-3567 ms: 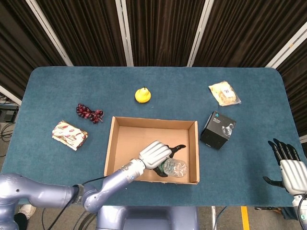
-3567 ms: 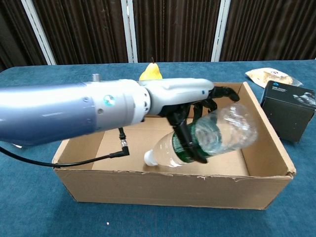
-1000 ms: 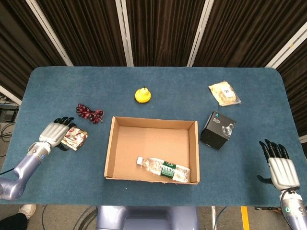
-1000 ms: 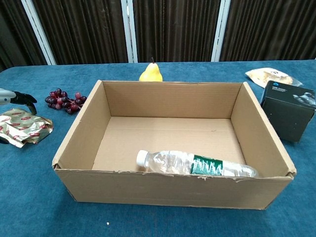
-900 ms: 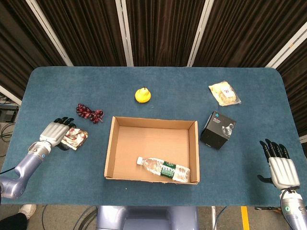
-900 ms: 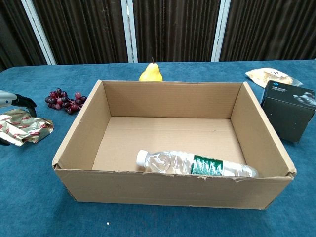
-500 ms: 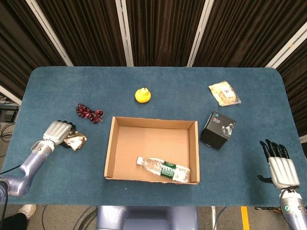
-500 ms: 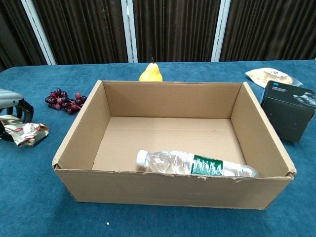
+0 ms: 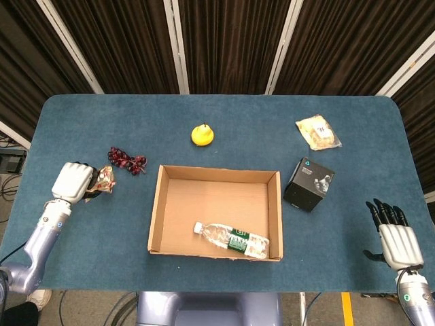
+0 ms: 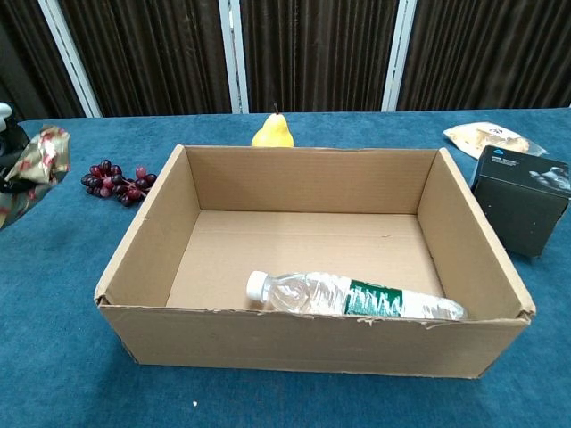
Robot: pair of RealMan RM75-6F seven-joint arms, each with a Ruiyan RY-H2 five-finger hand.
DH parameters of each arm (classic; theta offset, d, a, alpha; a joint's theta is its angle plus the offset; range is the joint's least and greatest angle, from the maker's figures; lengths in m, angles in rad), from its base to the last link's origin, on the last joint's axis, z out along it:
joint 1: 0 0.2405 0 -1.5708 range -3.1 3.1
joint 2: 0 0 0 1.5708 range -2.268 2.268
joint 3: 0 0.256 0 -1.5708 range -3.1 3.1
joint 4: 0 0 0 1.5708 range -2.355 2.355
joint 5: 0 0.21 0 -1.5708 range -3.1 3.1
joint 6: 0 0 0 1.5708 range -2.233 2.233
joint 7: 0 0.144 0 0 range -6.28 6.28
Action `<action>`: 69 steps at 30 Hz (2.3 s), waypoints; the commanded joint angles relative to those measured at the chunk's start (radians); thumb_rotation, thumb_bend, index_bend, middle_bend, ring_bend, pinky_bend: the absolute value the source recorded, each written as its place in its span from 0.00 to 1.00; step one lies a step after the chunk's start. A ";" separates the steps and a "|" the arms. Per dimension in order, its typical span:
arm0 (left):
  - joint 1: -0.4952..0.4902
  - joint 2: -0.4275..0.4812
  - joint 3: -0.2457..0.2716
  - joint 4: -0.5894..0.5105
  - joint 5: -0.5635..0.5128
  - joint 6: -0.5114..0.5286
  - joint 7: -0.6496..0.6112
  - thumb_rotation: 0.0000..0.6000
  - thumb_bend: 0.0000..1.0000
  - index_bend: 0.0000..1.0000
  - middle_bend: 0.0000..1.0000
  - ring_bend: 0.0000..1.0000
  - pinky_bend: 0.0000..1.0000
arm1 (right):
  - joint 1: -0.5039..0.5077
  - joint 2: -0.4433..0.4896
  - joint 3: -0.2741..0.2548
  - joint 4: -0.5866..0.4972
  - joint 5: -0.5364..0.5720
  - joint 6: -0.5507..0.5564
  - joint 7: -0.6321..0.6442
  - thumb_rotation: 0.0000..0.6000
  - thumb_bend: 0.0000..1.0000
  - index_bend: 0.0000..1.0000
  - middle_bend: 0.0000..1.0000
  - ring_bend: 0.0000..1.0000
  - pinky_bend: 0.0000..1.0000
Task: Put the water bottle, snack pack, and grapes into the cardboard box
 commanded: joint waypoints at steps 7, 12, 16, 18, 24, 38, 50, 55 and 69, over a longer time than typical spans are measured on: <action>-0.063 0.122 -0.078 -0.406 0.158 0.091 -0.038 1.00 0.50 0.95 0.72 0.61 0.58 | -0.003 0.021 -0.016 -0.011 -0.048 0.009 0.050 1.00 0.02 0.00 0.00 0.00 0.00; -0.169 0.062 -0.152 -0.525 0.157 0.010 0.008 1.00 0.48 0.95 0.72 0.61 0.58 | -0.012 0.037 -0.024 -0.014 -0.080 0.031 0.086 1.00 0.02 0.00 0.00 0.00 0.00; -0.269 -0.032 -0.215 -0.556 0.129 -0.067 0.048 1.00 0.47 0.95 0.72 0.61 0.58 | -0.018 0.046 -0.033 -0.016 -0.110 0.046 0.109 1.00 0.02 0.00 0.00 0.00 0.00; -0.307 -0.072 -0.233 -0.552 0.112 -0.101 0.074 1.00 0.45 0.95 0.72 0.61 0.58 | -0.020 0.051 -0.034 -0.015 -0.115 0.052 0.121 1.00 0.02 0.00 0.00 0.00 0.00; -0.372 -0.150 -0.238 -0.528 0.046 -0.184 0.156 1.00 0.37 0.92 0.69 0.60 0.58 | -0.027 0.064 -0.030 -0.001 -0.117 0.067 0.166 1.00 0.02 0.00 0.00 0.00 0.00; -0.365 -0.027 -0.137 -0.556 -0.185 -0.387 0.266 1.00 0.00 0.00 0.00 0.00 0.17 | -0.036 0.068 -0.036 0.020 -0.133 0.080 0.195 1.00 0.03 0.00 0.00 0.00 0.00; -0.183 0.265 -0.087 -0.582 -0.097 -0.163 0.269 1.00 0.00 0.00 0.00 0.00 0.11 | -0.032 0.051 -0.040 0.019 -0.128 0.067 0.153 1.00 0.03 0.00 0.00 0.00 0.00; -0.156 0.276 -0.076 -0.463 -0.148 -0.167 0.256 1.00 0.00 0.00 0.00 0.00 0.11 | -0.028 0.041 -0.031 0.014 -0.104 0.055 0.124 1.00 0.03 0.00 0.00 0.00 0.00; -0.212 0.036 -0.069 0.010 -0.251 -0.372 0.164 1.00 0.01 0.07 0.00 0.00 0.11 | -0.025 0.022 -0.020 -0.004 -0.074 0.055 0.057 1.00 0.03 0.00 0.00 0.00 0.00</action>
